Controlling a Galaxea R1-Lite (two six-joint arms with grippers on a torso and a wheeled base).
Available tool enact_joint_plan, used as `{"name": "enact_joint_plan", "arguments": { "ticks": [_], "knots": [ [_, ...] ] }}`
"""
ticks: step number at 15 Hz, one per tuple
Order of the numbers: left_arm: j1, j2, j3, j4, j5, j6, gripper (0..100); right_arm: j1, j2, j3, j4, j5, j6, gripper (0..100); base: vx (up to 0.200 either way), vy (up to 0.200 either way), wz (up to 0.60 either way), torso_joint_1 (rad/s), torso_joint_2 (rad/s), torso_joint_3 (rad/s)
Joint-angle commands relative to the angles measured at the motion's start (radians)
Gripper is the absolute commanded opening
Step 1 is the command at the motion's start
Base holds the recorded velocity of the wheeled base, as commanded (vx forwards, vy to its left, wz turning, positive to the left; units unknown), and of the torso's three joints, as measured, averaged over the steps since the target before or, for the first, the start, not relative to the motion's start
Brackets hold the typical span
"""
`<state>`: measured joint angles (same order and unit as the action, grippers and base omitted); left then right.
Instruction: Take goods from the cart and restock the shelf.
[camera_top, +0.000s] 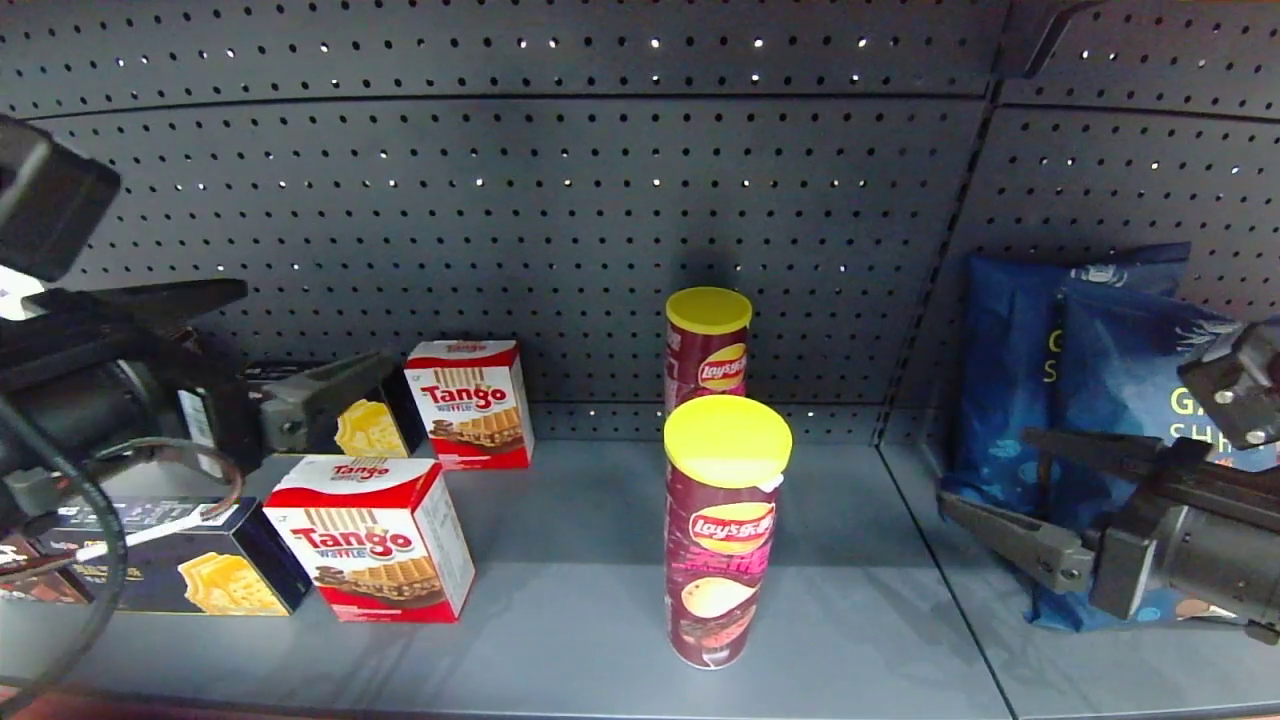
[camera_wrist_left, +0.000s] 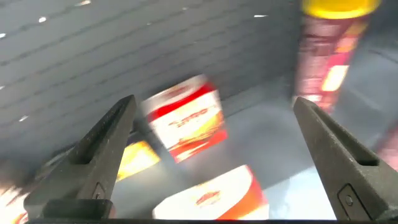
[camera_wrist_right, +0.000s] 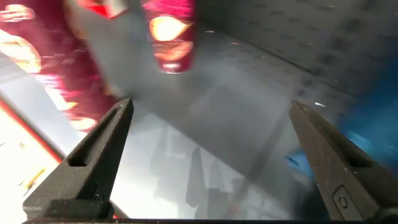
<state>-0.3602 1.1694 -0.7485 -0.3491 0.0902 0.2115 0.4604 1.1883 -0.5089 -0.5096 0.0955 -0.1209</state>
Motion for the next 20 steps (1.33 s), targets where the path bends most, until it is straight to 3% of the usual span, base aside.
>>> {"name": "enact_joint_plan", "arguments": {
  "ticks": [1, 2, 3, 6, 8, 11, 13, 16, 19, 20],
  "knots": [
    [0.092, -0.126, 0.06, 0.004, 0.0, -0.001, 100, -0.06, -0.072, 0.023, -0.001, 0.001, 0.0, 100, 0.0, 0.0, 0.0, 0.0, 0.0, 0.0],
    [0.115, -0.146, 0.078, 0.006, 0.0, -0.001, 100, -0.08, -0.082, 0.03, -0.001, 0.001, 0.0, 100, 0.0, 0.0, 0.0, 0.0, 0.0, 0.0],
    [0.181, -0.204, 0.135, 0.006, 0.0, -0.003, 100, -0.132, -0.121, 0.052, -0.001, 0.004, 0.001, 100, 0.0, 0.0, 0.0, 0.0, 0.0, 0.0],
    [0.305, -0.353, 0.255, 0.033, 0.002, -0.007, 100, -0.229, -0.226, 0.116, 0.003, 0.006, 0.001, 100, 0.0, 0.0, 0.0, 0.0, 0.0, 0.0],
    [0.319, -0.442, 0.342, 0.038, 0.029, -0.04, 100, -0.298, -0.305, 0.205, 0.003, 0.027, 0.003, 100, 0.0, 0.0, 0.0, 0.0, 0.0, 0.0],
    [0.325, -0.56, 0.462, 0.039, 0.088, -0.046, 100, -0.439, -0.466, 0.366, 0.009, 0.084, 0.001, 100, 0.0, 0.0, 0.0, 0.0, 0.0, 0.0],
    [0.359, -0.639, 0.548, 0.039, 0.097, -0.086, 100, -0.487, -0.576, 0.445, 0.039, 0.085, 0.001, 100, 0.0, 0.0, 0.0, 0.0, 0.0, 0.0],
    [0.366, -0.718, 0.621, 0.041, 0.097, -0.093, 100, -0.557, -0.668, 0.486, 0.045, 0.084, 0.026, 100, 0.0, 0.0, 0.0, 0.0, 0.0, 0.0],
    [0.36, -0.89, 0.744, 0.042, 0.089, -0.084, 100, -0.58, -0.931, 0.507, 0.279, 0.076, 0.047, 100, 0.0, 0.0, 0.0, 0.0, 0.0, 0.0],
    [0.362, -0.953, 0.747, 0.13, 0.091, -0.087, 100, -0.598, -1.063, 0.506, 0.414, 0.075, 0.047, 100, 0.0, 0.0, 0.0, 0.0, 0.0, 0.0]
  ]
}}
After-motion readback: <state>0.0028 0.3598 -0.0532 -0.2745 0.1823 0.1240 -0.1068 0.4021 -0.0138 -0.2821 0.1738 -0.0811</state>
